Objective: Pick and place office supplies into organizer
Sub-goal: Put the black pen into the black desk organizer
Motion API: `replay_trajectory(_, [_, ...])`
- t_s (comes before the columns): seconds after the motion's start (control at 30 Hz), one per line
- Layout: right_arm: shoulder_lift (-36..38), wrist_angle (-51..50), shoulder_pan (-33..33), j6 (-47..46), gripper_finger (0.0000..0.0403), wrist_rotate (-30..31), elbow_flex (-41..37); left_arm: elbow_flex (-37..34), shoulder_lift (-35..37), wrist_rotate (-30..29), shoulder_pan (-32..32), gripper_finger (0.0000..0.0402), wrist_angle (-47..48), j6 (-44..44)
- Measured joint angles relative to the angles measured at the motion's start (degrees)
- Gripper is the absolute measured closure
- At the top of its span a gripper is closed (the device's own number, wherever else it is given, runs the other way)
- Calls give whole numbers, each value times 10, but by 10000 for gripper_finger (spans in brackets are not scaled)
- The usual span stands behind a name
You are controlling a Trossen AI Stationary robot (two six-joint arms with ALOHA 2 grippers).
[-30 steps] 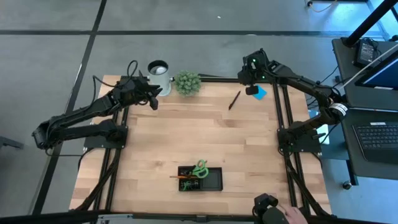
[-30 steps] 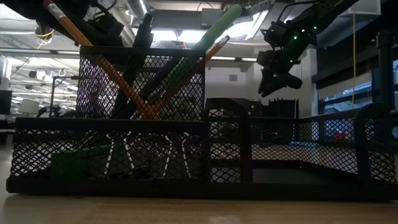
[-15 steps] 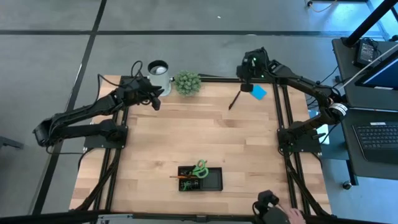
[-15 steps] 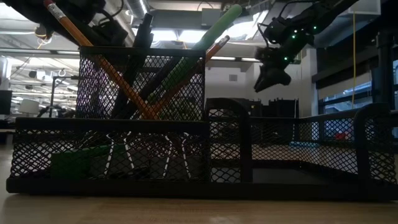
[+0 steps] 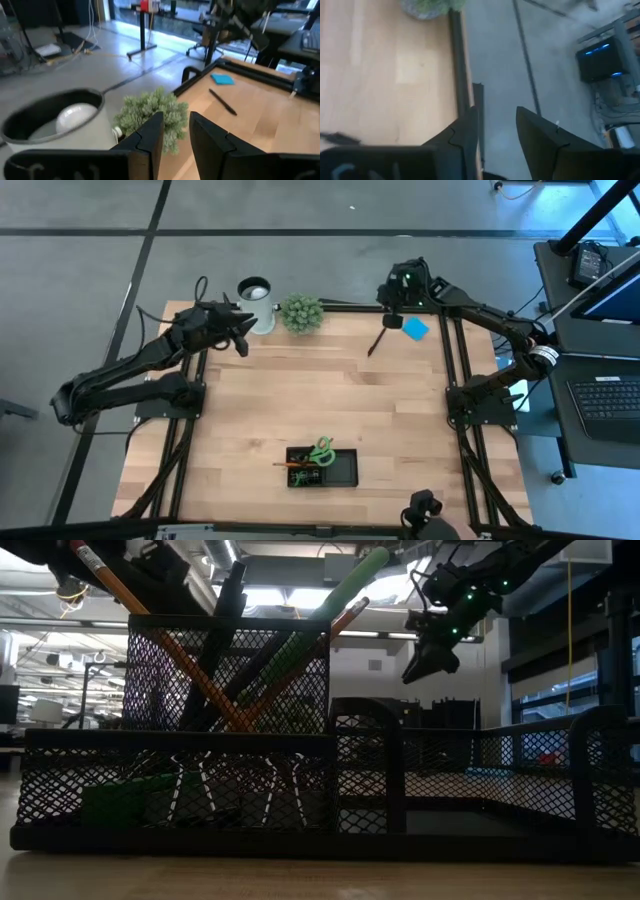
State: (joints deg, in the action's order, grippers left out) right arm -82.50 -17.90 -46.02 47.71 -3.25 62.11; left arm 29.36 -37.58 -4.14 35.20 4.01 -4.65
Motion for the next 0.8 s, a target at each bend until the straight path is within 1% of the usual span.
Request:
replay_trajectory(0.13, [0,-18,1,6,260,-3,0,0,36,-3,0,313,0,21])
replay_trajectory(0.33, [0,-19,1,15,212,1,0,0,77,-3,0,313,9,24])
replay_trajectory(0.43, [0,-18,1,22,192,41,0,0,90,-4,0,313,26,24])
replay_trajectory(0.5, [0,-17,1,4,185,64,0,0,96,-6,0,313,38,19])
replay_trajectory(0.57, [-1,-18,-1,-7,182,41,0,0,98,-7,0,313,38,8])
replay_trajectory(0.6, [-4,-23,0,5,181,30,0,0,98,-7,0,313,38,2])
replay_trajectory(0.73, [-33,-72,1,78,181,26,0,0,98,-7,0,313,37,-5])
replay_trajectory(0.8, [-55,-84,0,94,181,26,0,0,97,-7,0,313,37,-6])
